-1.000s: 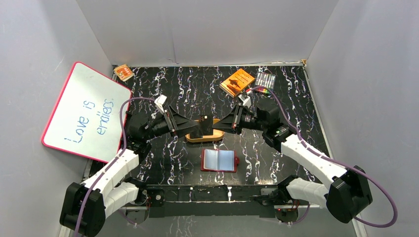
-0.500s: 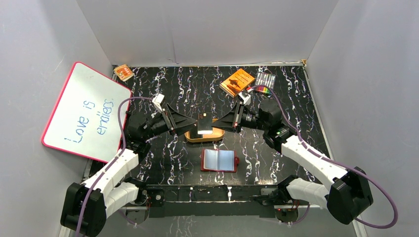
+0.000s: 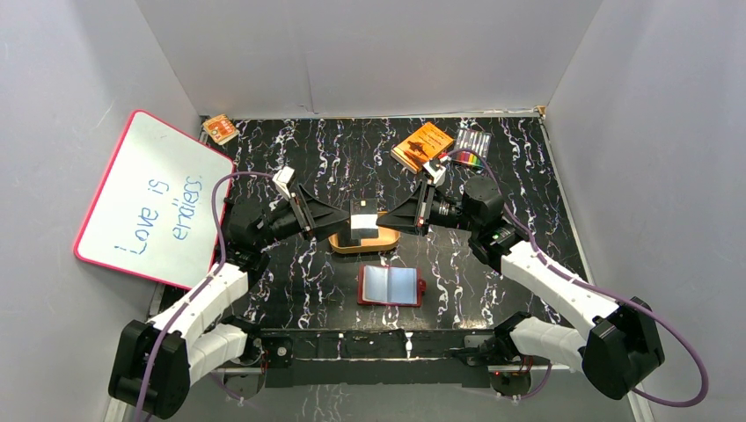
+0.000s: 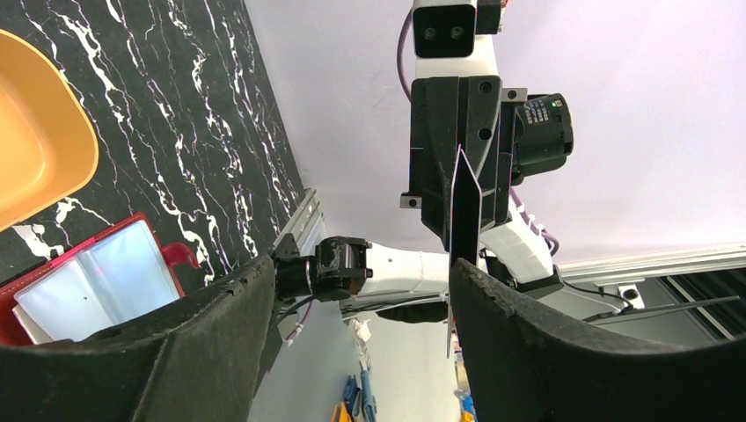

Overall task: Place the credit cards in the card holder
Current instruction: Pick up the credit card from the storage box.

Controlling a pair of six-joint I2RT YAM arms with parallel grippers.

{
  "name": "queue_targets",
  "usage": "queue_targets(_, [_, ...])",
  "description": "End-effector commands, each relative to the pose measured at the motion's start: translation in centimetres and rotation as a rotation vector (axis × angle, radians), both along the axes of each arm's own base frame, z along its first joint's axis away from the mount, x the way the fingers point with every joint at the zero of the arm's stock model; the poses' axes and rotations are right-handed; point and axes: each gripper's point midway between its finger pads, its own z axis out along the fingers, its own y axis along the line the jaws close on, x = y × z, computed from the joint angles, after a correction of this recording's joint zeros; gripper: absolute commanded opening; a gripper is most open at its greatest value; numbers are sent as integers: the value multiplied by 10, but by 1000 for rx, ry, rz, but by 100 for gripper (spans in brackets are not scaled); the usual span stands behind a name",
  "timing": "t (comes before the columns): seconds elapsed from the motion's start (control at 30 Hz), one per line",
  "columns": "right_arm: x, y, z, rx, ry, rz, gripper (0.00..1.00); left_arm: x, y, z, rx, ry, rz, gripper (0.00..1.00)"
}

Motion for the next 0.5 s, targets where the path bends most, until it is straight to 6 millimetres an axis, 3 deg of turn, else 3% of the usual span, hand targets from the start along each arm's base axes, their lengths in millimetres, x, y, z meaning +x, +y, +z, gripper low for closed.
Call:
queue_targets(0.0, [-7, -2, 16, 52, -64, 25, 0, -2, -1, 17, -21, -60, -24, 69])
queue_targets(0.47, [-3, 3, 12, 55, -49, 32, 0, -8, -9, 29, -40, -106, -117, 69])
